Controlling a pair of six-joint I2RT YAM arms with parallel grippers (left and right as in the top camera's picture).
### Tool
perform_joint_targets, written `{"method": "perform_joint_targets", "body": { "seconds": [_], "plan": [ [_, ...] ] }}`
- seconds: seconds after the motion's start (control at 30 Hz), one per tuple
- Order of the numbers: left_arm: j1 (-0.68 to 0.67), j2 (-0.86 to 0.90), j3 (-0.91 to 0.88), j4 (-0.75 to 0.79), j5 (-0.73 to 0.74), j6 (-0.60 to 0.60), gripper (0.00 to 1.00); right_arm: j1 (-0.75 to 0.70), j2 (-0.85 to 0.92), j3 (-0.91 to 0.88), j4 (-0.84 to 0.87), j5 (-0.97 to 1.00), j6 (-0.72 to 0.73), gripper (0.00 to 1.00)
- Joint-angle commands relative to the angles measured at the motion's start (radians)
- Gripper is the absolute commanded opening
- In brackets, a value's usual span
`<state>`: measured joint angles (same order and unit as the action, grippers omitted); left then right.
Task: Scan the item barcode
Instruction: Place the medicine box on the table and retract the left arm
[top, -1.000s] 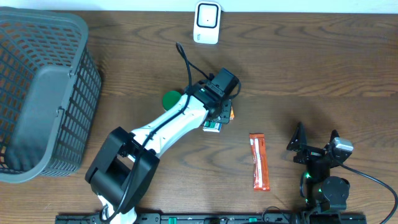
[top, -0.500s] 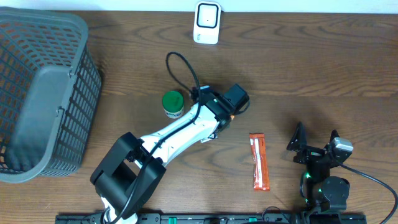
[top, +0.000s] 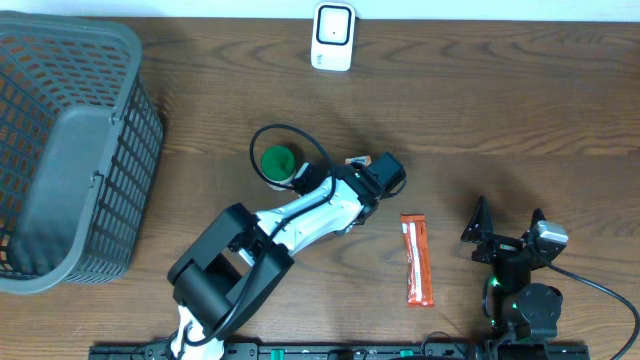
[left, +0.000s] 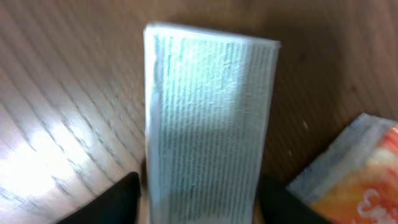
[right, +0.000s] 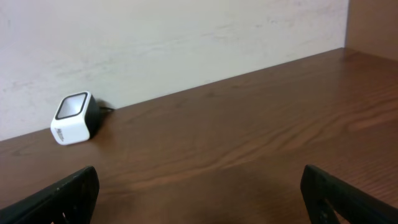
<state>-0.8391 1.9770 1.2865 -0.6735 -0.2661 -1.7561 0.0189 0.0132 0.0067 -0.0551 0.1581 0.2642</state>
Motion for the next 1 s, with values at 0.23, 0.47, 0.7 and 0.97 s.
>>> {"method": "perform_joint_targets", "body": {
  "seconds": [0.23, 0.47, 0.7, 0.97],
  "plan": [
    [-0.007, -0.022, -0.01, 0.031, 0.084, 0.09, 0.79, 0.004, 0.0, -0.001, -0.002, 0.013, 0.012, 0.99],
    [-0.055, -0.151, -0.01, 0.004, 0.041, 0.286, 0.85, 0.004, 0.0, -0.001, -0.002, 0.013, 0.012, 0.99],
    [-0.059, -0.325, -0.01, -0.033, -0.042, 0.525, 0.85, 0.004, 0.0, -0.002, -0.002, 0.013, 0.012, 0.99],
    [-0.051, -0.603, -0.01, 0.004, -0.407, 0.858, 0.95, 0.004, 0.0, -0.001, -0.004, 0.006, 0.012, 0.99]
  ]
}}
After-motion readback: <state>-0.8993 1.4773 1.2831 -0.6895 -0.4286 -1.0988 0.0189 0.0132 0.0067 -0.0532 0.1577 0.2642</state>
